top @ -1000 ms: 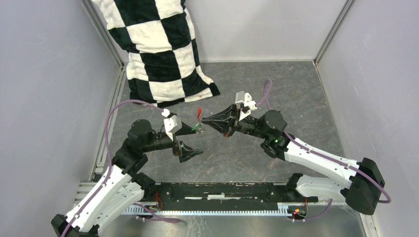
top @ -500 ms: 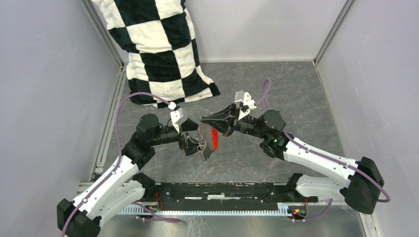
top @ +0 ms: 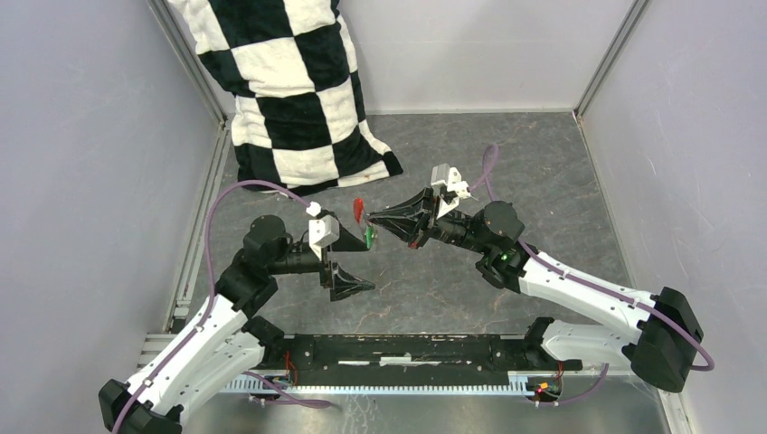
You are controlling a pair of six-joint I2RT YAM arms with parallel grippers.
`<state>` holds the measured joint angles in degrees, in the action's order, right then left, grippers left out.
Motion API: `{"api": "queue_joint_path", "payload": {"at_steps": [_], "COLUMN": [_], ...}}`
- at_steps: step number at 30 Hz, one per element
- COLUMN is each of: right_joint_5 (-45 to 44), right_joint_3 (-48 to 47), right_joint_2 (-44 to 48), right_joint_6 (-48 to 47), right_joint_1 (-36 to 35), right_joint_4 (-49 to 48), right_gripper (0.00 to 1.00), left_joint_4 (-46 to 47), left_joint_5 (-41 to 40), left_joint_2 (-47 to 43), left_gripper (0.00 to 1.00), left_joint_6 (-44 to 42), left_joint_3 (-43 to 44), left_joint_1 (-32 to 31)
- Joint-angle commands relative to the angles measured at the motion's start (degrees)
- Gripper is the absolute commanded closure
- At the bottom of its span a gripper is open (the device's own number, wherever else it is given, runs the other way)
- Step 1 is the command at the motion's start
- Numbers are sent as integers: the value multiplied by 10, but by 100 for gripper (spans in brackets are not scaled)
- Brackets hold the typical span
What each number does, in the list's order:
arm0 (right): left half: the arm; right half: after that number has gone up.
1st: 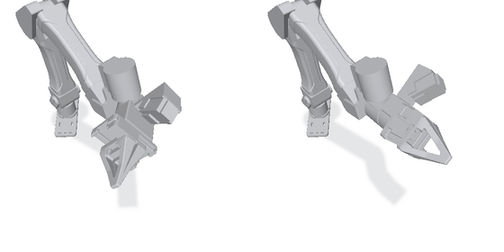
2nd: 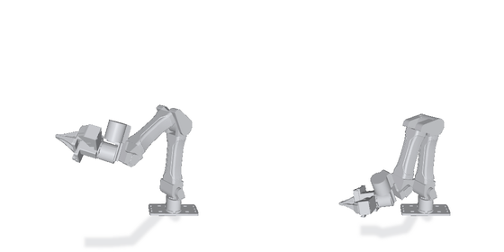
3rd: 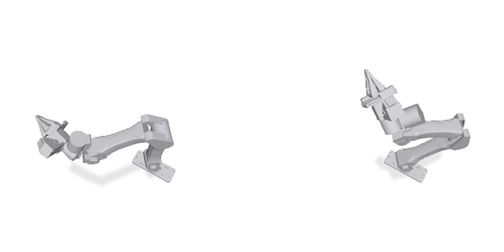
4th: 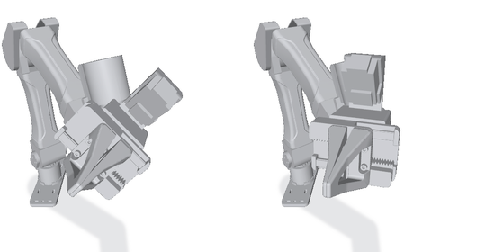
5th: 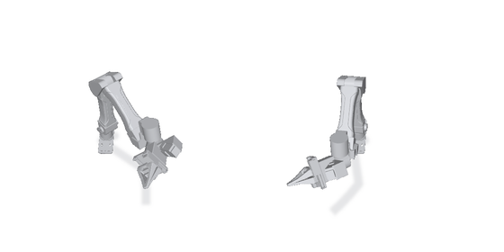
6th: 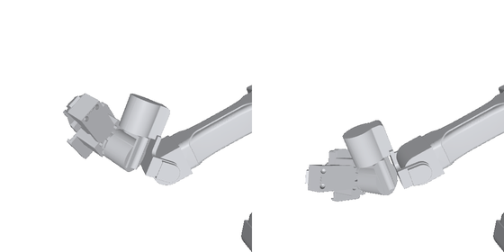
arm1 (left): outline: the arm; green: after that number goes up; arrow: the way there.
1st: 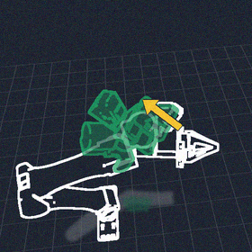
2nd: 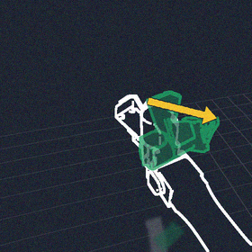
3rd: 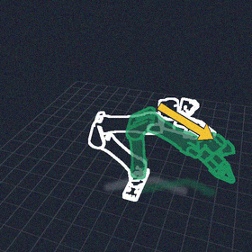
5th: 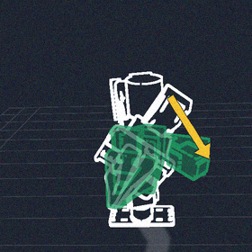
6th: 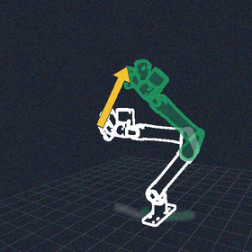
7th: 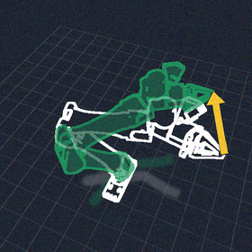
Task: Put the keys on the keyring
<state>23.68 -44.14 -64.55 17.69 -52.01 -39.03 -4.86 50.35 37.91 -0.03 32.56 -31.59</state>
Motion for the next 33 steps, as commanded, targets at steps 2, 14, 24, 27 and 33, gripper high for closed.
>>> {"api": "queue_joint_path", "payload": {"at_steps": [2,14,24,27,33], "right_joint_5": [-12,-15,-17,-16,-16], "right_joint_3": [-11,-2,-2,-1,1], "right_joint_2": [17,18,15,16,15], "right_joint_6": [7,17,22,25,36], "right_joint_1": [1,0,1,1,0], "right_joint_4": [-38,-51,-57,-60,-72], "right_gripper": [100,99,100,100,100], "left_joint_4": [-4,174,135,127,155], "left_joint_5": [4,11,-41,-123,-145], "left_joint_2": [12,27,22,34,75], "left_gripper": [0,0,0,0,29], "left_joint_6": [-9,178,133,108,118], "left_joint_3": [15,-9,-14,-10,-14], "left_joint_1": [0,-5,-7,-7,-19]}}
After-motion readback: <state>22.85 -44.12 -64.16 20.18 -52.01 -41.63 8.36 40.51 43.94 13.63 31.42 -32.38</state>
